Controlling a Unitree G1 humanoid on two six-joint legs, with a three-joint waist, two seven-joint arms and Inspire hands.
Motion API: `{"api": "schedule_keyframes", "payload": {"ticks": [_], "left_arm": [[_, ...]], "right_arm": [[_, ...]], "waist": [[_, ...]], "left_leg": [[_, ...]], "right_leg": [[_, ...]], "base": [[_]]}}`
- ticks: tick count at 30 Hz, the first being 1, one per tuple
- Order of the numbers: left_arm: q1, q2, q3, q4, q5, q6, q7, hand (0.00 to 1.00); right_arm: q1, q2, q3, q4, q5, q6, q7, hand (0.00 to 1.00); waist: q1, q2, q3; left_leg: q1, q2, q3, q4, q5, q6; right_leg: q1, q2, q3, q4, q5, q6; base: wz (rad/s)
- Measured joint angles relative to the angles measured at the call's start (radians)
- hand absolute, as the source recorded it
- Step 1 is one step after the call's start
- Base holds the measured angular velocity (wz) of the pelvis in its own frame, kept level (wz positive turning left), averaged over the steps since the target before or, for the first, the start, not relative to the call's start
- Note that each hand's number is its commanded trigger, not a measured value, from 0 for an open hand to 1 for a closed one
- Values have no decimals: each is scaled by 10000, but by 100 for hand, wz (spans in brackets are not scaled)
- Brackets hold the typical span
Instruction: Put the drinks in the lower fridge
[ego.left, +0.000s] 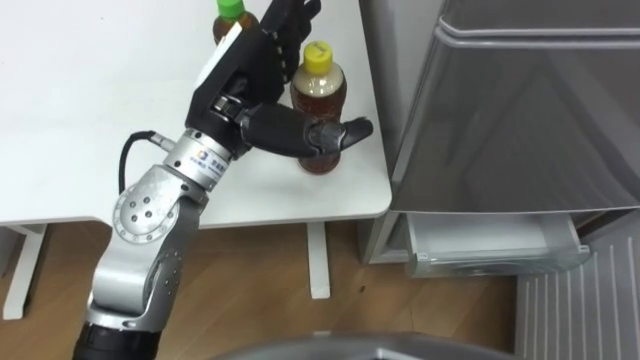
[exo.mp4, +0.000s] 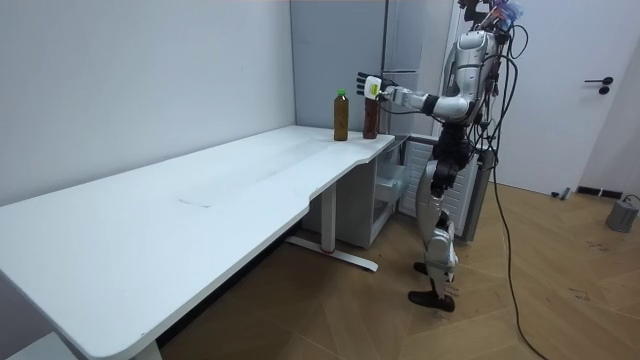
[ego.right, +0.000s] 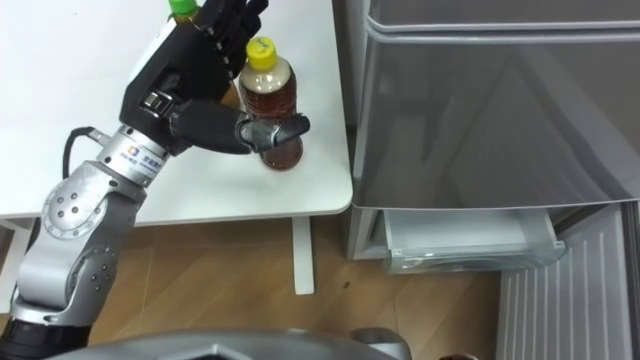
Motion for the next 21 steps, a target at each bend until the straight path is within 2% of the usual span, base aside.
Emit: {"api": "schedule_keyframes", "payload": {"ticks": [11, 17, 21], "left_arm": [[7, 8, 1, 17, 4, 0, 39, 0], [14, 20, -4, 418, 1, 8, 245, 0], [17, 23, -15, 725, 5, 199, 322, 0]], "right_arm": [[-20, 0, 1, -6, 26, -1, 2, 0], [-46, 0, 4, -18, 37, 0, -10, 0], [-47, -1, 1, -19, 28, 13, -10, 0]], "waist": [[27, 7, 13], [25, 53, 32], [-3, 115, 54]], "left_leg": [[1, -3, 40, -79, -2, -3], [10, -2, 127, -78, -2, -2], [-20, 6, 127, -99, -2, -3]], "right_leg": [[-17, 5, 20, -15, 0, 0], [-17, 5, 80, -48, 0, 1], [-15, 15, 82, -43, 0, 1]], "base": [[0], [-3], [0]]}}
